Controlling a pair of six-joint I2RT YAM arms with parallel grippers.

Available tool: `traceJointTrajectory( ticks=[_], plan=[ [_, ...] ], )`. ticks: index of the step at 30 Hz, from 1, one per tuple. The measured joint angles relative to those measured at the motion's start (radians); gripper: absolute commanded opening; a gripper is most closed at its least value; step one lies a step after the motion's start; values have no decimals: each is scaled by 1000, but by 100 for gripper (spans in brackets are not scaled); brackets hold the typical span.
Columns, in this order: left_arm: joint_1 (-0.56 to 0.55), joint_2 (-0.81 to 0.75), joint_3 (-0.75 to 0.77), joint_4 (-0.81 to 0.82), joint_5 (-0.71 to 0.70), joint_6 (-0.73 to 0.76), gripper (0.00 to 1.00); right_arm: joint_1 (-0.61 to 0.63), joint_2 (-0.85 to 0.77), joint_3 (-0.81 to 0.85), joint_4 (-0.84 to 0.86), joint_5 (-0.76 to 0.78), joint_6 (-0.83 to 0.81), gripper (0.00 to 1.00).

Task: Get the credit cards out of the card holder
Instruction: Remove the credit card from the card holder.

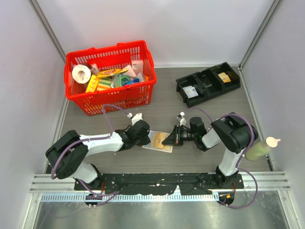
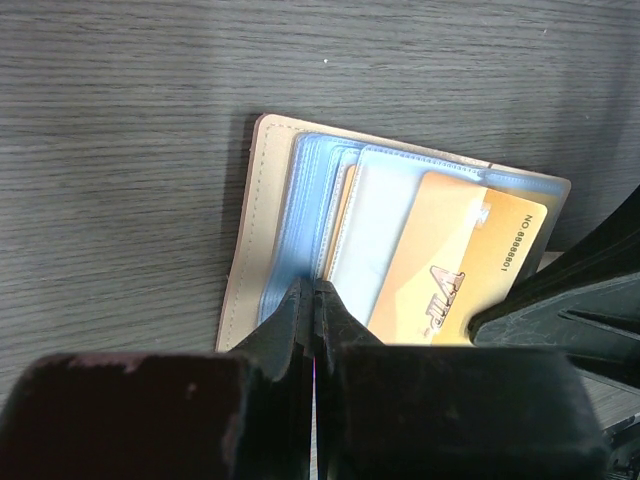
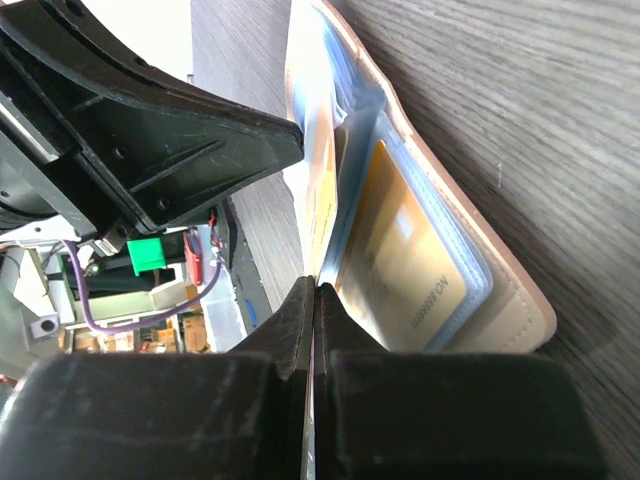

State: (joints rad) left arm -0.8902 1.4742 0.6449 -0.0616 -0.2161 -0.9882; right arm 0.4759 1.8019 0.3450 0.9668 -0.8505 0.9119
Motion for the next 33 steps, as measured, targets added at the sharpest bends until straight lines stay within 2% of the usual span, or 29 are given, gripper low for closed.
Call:
traceJointTrajectory(
  ticks=[5,9,13,18,19,25,31,33],
  plan=[
    [0,0,0,0,0,0,0,-1,-56,17,-138,18,-73,27],
    [0,0,0,1,4,0,0,-1,-61,40,-205,27,-108,31],
    [0,0,0,2,6,1,0,-1,-60,63,-228,34,-119,28],
    [0,0,0,2,7,0,0,-1,-60,72,-245,53,-127,3],
    [0,0,-1,2,7,0,0,-1,-60,72,-248,53,-126,1],
    [0,-11,-17,18,7,0,0,-19,-92,70,-301,55,-148,1],
    [0,-35,-34,13,8,2,0,-61,-261,70,-529,105,-258,1],
    [0,-47,-36,-3,8,5,4,-68,-318,74,-611,127,-296,1]
  ],
)
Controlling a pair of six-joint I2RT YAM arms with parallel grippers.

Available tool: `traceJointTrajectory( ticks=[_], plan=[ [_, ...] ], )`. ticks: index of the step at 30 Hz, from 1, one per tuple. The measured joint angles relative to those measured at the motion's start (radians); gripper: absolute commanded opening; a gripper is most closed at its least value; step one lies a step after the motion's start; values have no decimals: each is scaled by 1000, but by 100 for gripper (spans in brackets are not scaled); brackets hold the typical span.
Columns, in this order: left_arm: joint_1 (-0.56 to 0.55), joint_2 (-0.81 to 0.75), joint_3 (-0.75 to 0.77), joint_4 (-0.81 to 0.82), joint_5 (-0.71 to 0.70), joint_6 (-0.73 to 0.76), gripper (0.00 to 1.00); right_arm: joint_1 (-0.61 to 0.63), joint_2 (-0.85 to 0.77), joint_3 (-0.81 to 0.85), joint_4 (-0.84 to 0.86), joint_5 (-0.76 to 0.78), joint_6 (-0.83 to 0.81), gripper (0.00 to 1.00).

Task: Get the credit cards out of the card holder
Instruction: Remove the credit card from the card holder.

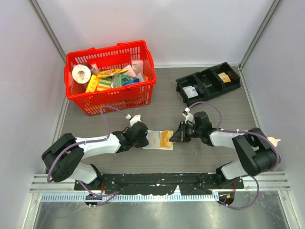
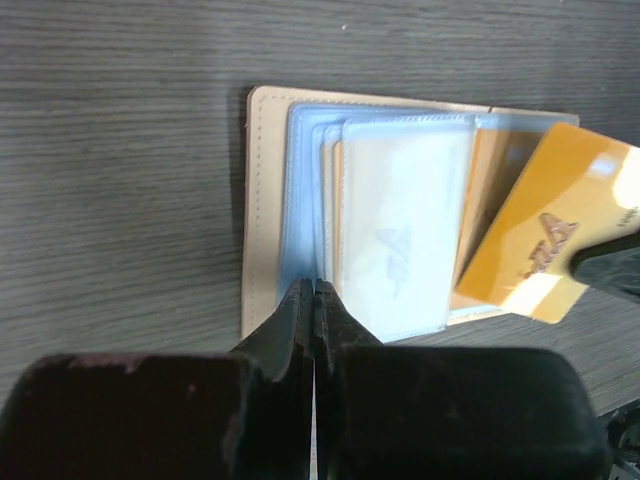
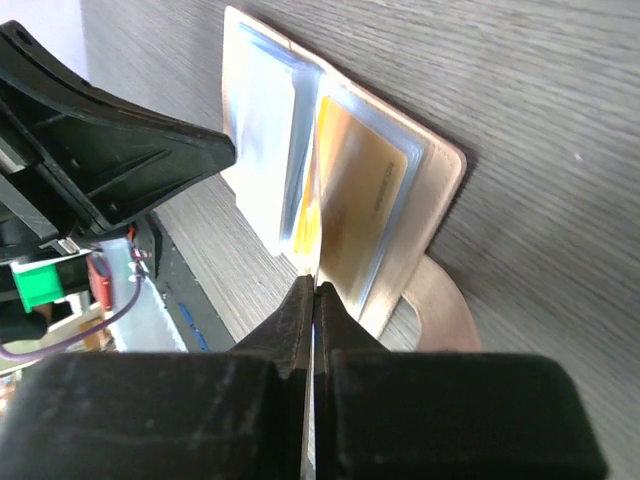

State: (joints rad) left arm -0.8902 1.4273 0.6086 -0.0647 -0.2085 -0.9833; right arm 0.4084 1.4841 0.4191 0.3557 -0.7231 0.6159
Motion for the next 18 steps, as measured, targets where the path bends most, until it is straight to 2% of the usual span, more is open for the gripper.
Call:
traceJointTrajectory(
  ticks=[2,4,9,10,13,15,18],
  plan=[
    [0,-17,-2,-26,0,11,14,-2,-61,15,-116,34,-47,1],
    [0,-39,-2,-56,-1,31,28,-3,-111,38,-224,58,-91,1],
    [0,-157,19,-130,-7,141,57,-3,-253,175,-549,130,-226,1],
    [0,-195,38,-143,-8,182,65,-3,-282,224,-620,143,-259,1],
    [0,-288,103,-170,8,299,77,-3,-336,342,-757,158,-345,1],
    [0,-344,163,-174,30,394,92,-3,-368,405,-818,151,-389,1],
    [0,-406,246,-169,76,546,99,9,-388,494,-920,136,-454,1]
  ],
)
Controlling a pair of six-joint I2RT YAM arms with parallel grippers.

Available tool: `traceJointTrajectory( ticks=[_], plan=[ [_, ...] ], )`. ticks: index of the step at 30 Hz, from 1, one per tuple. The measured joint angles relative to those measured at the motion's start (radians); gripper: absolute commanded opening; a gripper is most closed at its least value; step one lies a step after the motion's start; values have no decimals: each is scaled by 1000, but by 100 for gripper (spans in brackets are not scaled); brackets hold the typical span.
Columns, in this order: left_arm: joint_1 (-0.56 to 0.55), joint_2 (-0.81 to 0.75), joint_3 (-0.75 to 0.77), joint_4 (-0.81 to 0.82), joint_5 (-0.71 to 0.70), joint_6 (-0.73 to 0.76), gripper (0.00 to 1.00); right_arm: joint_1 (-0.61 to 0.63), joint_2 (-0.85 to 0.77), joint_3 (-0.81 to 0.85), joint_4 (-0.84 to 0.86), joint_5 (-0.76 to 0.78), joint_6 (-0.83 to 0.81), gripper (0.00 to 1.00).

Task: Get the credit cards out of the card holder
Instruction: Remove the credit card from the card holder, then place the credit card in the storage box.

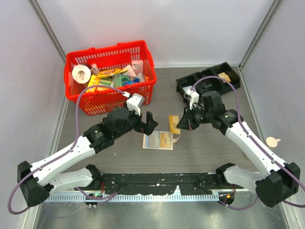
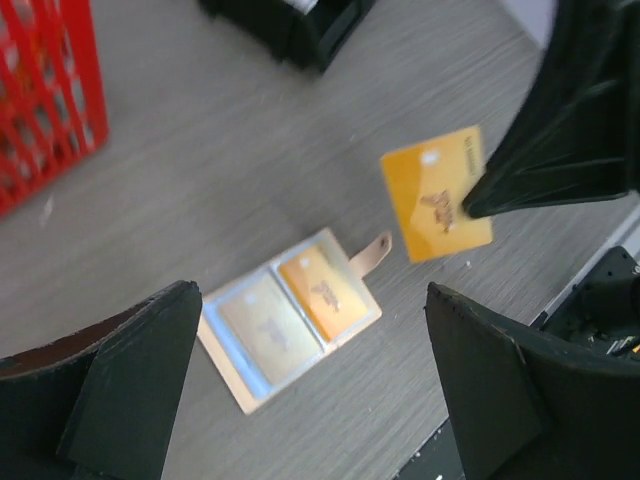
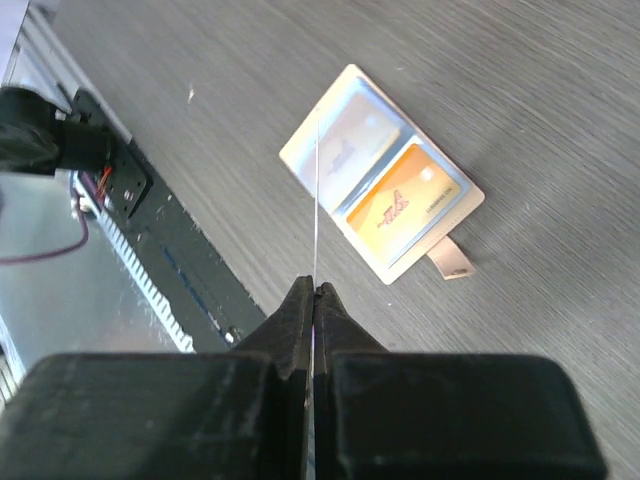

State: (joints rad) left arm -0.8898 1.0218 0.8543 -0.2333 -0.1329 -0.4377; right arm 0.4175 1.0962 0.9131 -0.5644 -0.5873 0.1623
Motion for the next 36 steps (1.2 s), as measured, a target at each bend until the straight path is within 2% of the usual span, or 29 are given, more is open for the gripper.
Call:
traceJointTrajectory(
  ticks=[3,6,8,12,17,20,22,27,36],
  plan=[
    [9,-24,64,0,60,144,97,24,3,75,-78,-16,-68,1],
    [35,9,162,-47,171,263,87,54,17,147,-156,-37,-143,1],
    [69,61,247,-84,297,328,81,84,37,192,-190,-44,-192,1],
    [135,181,379,-142,548,426,76,161,78,246,-232,-55,-272,1],
    [152,253,404,-198,744,507,74,233,112,275,-259,-72,-349,1],
    [153,259,396,-201,835,529,63,242,114,284,-267,-84,-378,1],
    [154,259,394,-201,886,536,56,242,114,290,-268,-90,-392,1],
    [157,277,393,-201,994,552,50,243,113,291,-267,-107,-414,1],
    [158,293,366,-206,1022,551,43,248,113,291,-267,-119,-426,1]
  ],
)
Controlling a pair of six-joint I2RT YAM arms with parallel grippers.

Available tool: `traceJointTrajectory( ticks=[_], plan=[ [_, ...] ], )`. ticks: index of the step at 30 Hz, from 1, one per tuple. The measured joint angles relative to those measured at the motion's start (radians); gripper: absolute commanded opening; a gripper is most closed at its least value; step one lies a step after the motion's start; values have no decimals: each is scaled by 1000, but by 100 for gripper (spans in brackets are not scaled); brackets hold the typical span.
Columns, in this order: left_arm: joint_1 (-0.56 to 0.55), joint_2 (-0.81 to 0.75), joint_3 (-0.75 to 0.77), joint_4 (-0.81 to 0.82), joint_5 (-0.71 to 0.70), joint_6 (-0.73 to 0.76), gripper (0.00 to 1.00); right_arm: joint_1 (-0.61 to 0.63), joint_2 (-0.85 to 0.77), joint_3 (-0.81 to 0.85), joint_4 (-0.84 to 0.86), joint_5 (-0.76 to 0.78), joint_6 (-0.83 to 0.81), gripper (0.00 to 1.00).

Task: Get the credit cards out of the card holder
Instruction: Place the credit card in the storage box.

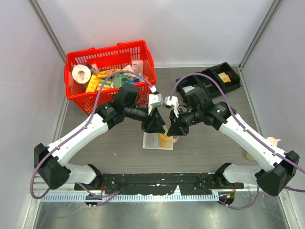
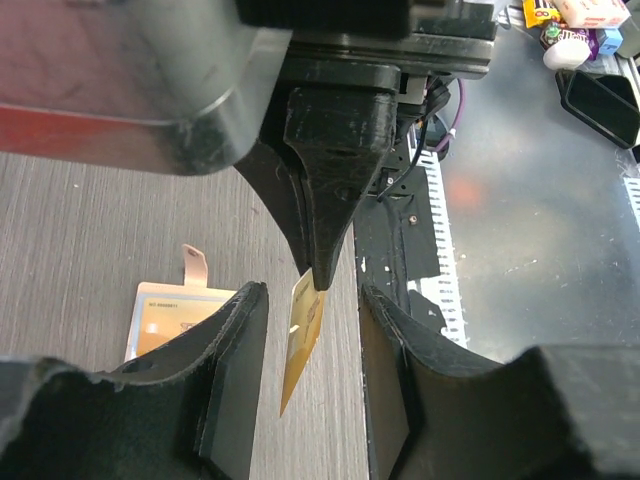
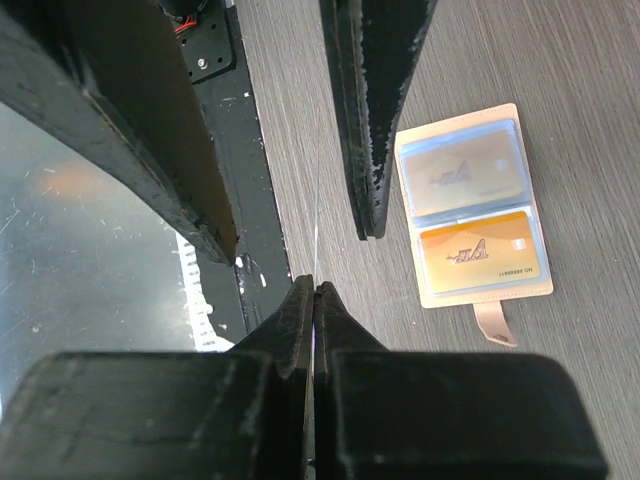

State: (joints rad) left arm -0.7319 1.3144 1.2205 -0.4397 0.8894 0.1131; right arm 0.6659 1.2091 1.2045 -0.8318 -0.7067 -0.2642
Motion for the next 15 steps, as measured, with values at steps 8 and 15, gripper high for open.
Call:
traceJointTrajectory(
  ticks=[8,15],
  plan=[
    [0,26,0,-16,3,-1,13,1,0,0,0,-3,-2,1],
    [1,37,-14,-13,19,-21,0,2,-1,-6,8,-9,5,38]
  ],
)
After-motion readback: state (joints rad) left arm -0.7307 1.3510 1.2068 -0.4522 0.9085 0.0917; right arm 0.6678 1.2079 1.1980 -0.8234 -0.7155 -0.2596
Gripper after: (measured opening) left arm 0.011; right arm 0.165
